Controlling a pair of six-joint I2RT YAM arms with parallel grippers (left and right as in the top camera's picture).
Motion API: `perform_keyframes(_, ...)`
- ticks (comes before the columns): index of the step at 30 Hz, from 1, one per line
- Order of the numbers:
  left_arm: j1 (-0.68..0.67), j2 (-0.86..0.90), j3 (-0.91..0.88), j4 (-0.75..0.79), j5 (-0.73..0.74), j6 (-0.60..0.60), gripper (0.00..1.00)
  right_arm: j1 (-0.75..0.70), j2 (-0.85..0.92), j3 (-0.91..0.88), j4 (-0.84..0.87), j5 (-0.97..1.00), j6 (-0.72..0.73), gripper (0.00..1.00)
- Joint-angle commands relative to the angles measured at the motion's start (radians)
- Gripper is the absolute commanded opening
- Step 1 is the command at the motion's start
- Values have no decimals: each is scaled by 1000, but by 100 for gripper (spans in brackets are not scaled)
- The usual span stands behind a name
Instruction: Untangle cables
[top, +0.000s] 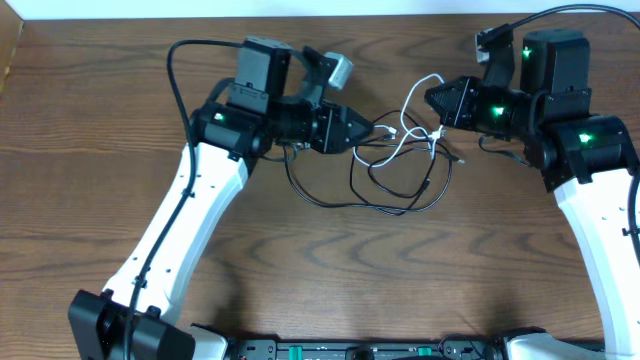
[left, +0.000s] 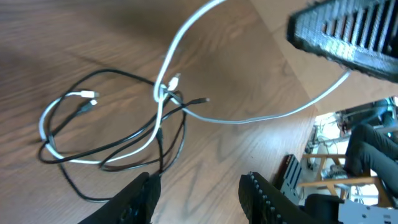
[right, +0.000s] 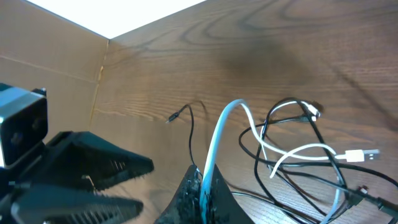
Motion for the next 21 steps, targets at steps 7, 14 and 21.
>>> perform_keyframes(7,-95,43,-25,32,-89,18,47,-48,-9,52,-8,-126,18,1)
perform_keyframes(14,-122,126,-26,71,-118,21,49,-100,-13,72,-9,-257,13,1)
perform_keyframes(21,-128,196,-26,142,-118,17,49,-106,-13,72,-14,-272,-2,1)
